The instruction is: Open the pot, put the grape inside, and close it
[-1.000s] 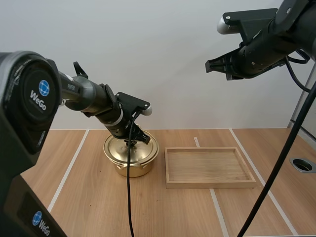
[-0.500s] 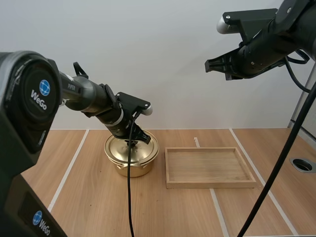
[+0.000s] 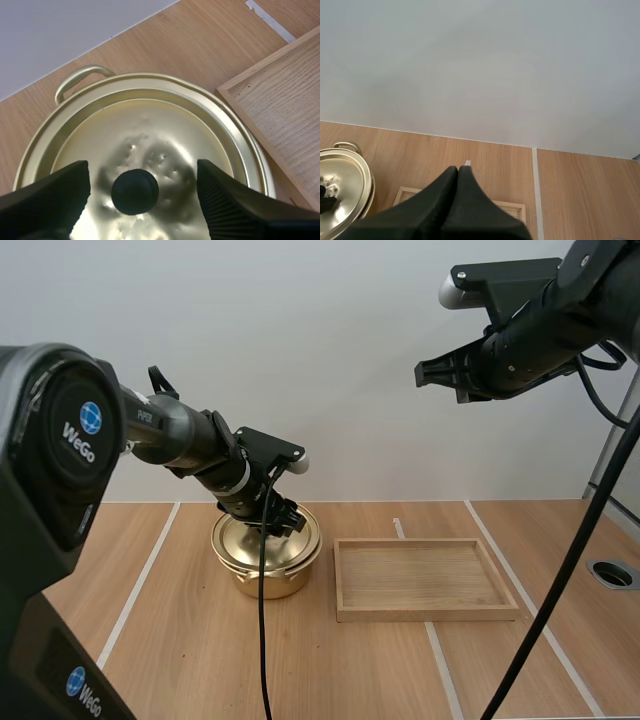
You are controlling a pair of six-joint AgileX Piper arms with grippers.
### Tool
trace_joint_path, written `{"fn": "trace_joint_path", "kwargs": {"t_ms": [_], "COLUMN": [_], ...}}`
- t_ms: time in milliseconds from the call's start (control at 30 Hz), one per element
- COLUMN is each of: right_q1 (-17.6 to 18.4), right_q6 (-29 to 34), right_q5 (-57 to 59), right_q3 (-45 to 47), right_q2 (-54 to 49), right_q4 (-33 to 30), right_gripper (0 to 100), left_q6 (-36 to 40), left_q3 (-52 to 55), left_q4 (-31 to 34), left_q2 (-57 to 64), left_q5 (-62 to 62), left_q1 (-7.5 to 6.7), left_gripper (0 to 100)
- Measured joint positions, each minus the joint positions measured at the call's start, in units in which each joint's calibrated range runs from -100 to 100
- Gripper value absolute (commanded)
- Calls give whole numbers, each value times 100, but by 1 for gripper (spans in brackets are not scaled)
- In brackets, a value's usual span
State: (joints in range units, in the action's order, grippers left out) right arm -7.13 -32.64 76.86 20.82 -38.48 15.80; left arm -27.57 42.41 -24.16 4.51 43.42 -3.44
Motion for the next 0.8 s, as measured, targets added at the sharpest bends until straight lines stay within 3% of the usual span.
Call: {"fn": "trace_joint_path", "kwargs": {"t_ms": [300,667,733,800], "right_q1": [0,0,0,0], "right_q6": [0,0,0,0], "right_q5": [15,297,335,335], "right_q3": [0,0,0,0], "right_q2": [0,0,0,0], "right_q4": [0,0,0,0], "right_gripper": [0,0,0,0], "left_q6": [0,523,682,851], "left_q3": [-310,-2264,-2575,-2838], "left_q4": [0,177,409,638], "left_q2": [323,1325,1474,1618], "left_q5": [359,1617,1719,1803], "left_q1": [0,0,0,0], "left_gripper": [100,100,96,82]}}
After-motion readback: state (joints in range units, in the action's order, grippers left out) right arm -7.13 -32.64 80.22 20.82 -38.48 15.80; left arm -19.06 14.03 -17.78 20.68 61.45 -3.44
